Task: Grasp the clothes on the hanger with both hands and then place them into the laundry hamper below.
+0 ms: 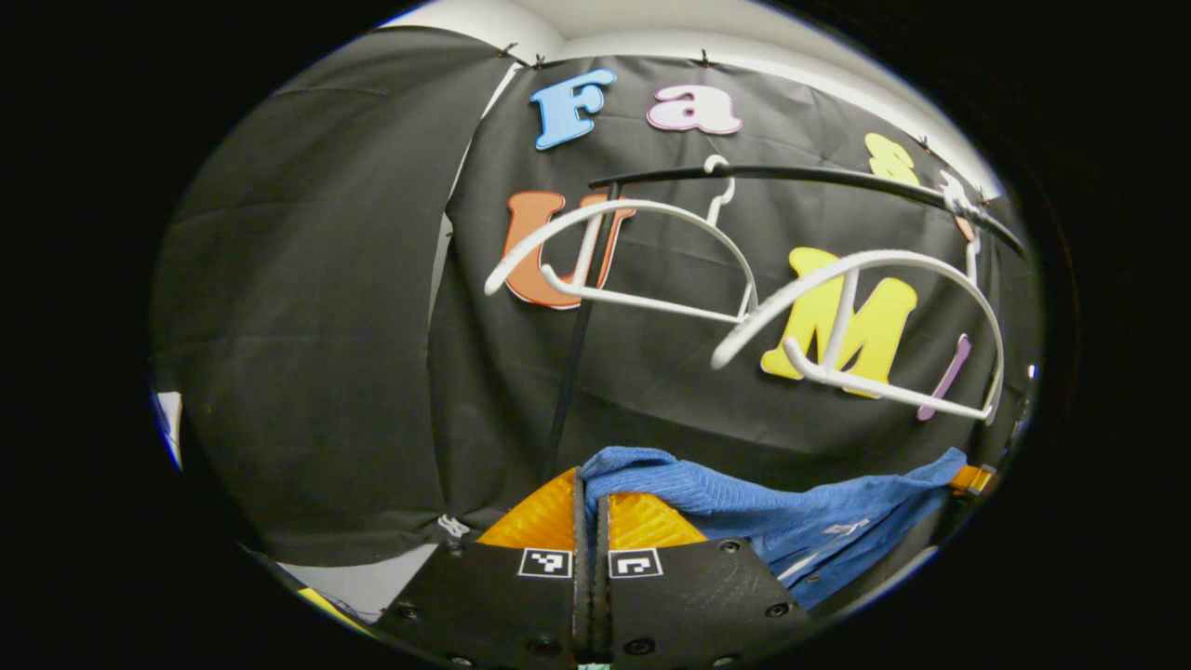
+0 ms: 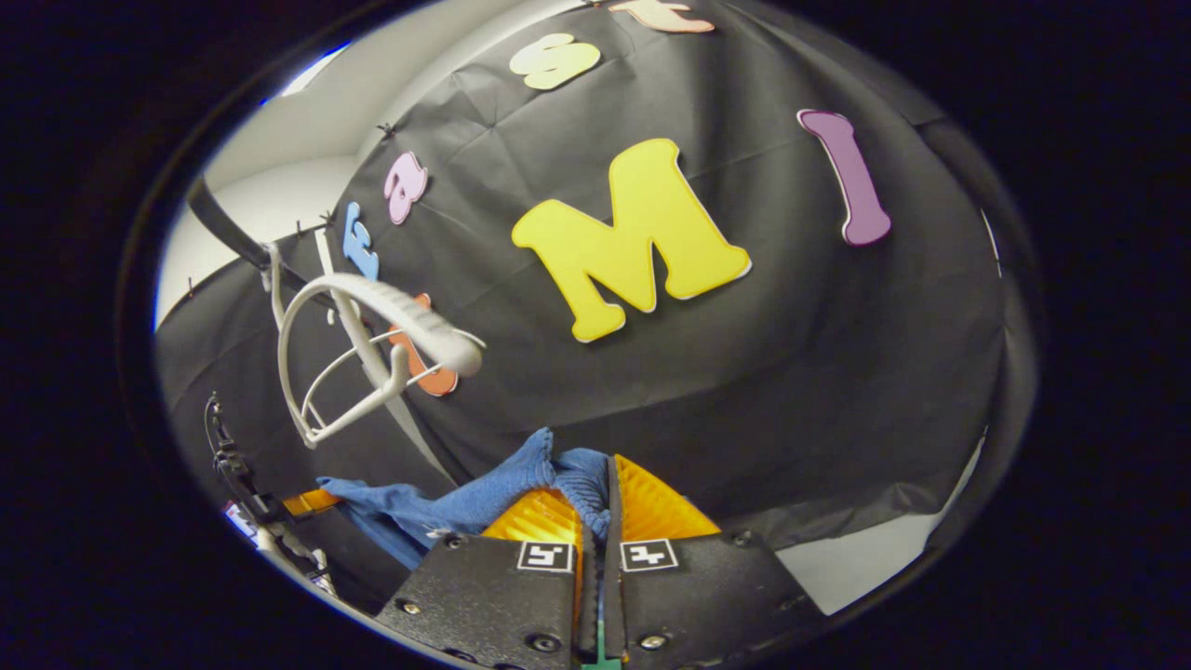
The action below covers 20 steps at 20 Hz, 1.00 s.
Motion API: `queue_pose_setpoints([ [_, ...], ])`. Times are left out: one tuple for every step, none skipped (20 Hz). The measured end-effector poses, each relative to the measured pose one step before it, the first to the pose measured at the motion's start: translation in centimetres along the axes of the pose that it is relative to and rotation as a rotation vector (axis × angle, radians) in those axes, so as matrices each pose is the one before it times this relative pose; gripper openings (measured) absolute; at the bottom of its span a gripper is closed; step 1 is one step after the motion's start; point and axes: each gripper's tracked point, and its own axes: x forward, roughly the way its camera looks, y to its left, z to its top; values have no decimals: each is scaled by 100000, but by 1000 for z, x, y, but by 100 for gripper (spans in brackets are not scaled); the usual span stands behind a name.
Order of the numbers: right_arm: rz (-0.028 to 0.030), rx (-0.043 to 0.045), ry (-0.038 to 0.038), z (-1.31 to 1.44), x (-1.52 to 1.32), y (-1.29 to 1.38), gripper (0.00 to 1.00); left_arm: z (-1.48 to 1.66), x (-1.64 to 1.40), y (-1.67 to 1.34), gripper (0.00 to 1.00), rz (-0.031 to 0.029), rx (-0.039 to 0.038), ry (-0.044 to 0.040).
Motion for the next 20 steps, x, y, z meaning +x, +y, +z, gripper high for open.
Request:
queue_pose_setpoints([
  [225, -85, 639, -785, -764, 433, 6, -547, -631, -233, 1, -571, 1835, 581],
  [36, -961, 716, -615, -432, 564, 6, -332, -466, -443, 1, -1086, 2354, 744],
  [152, -1372, 982, -746, -366, 634, 6, -174, -480, -554, 0, -1488, 2924, 300],
  [327, -962, 434, -545, -466, 923, 6, -264, -529, -703, 1, -2078, 2380, 415],
  [692, -680, 165, -562, -601, 1201, 5, -197, -533, -1144, 0, -3242, 1904, 398],
  [374, -634, -216, -499, -490, 1244, 5, -97, -600, -1009, 0, -3030, 1959, 302],
  [816, -683, 317, -599, -430, 1405, 6, -183, -596, -1005, 0, -2833, 1428, 1075],
  [1108, -566, 716, -664, -209, 1546, 6, -495, -471, -1139, 0, -3100, 1636, 2168],
  [1071, -1168, 652, -756, -115, 1557, 6, -221, -313, -1226, 5, -2705, 1278, 1602],
  [1190, -1020, 517, -590, -88, 1620, 6, -96, -294, -1394, 0, -3808, 434, 793],
  [1500, -777, 307, -511, -74, 1584, 5, -4, -261, -1270, 0, -3220, 537, -379],
  [1394, -648, 589, -529, 66, 1485, 6, 2, -250, -889, 0, -2366, 779, -115],
  [804, -482, 795, -531, 78, 1221, 6, -173, -134, -788, 0, -2332, 160, 73],
  [1584, -343, 848, -580, 71, 1155, 5, -363, -224, -796, 0, -2391, -829, 978],
  [1420, -588, 828, -723, -87, 1203, 5, -96, 9, -661, 0, -2439, -784, 118],
  [1119, -847, 229, -479, -20, 870, 5, -75, -116, -572, 5, -1512, 149, -638],
  [1299, -484, 33, -527, 54, 546, 6, -210, -83, -361, 5, -837, 873, -74],
  [754, 271, 233, -477, 188, 396, 6, -296, -30, -230, 0, -946, 615, -369],
  [686, 1234, 519, -636, 99, 156, 5, -596, -155, -289, 0, -1187, 66, 78],
  [441, 1703, 1162, -682, 287, 5, 6, -482, -37, -224, 0, -927, 13, 380],
])
